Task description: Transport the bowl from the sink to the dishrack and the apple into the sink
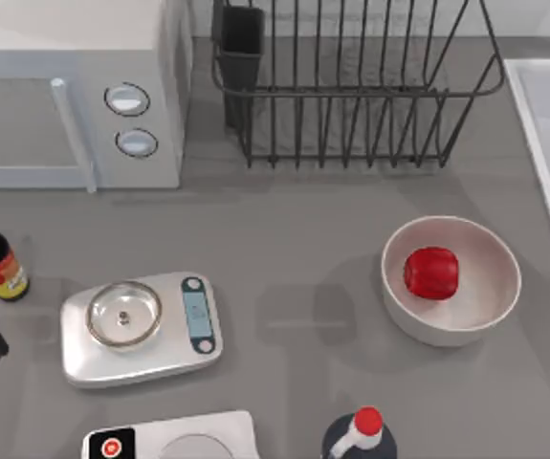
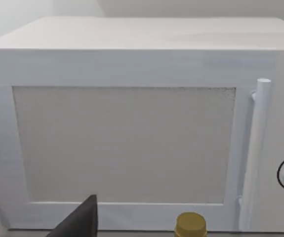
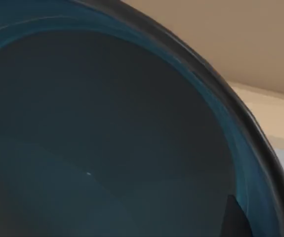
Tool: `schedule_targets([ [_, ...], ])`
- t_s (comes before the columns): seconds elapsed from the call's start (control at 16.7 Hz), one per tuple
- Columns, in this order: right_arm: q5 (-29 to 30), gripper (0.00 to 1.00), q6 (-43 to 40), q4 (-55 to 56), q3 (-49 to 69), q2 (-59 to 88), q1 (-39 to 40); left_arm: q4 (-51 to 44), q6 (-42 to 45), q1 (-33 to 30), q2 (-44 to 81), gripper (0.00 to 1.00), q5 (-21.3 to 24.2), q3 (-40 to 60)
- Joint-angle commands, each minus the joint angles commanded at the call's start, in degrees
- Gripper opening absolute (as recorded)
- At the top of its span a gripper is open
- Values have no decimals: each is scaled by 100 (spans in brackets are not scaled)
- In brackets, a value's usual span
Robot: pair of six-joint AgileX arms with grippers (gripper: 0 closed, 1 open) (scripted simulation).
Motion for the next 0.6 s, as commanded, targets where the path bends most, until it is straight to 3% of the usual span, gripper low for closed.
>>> schedule_targets([
  [0.3,751,0,728,1396,-94,-3,1364,0,0,0,0,100,0,0],
  [0.6,851,0,829,1584,-113,-10,1550,0,0,0,0,100,0,0],
])
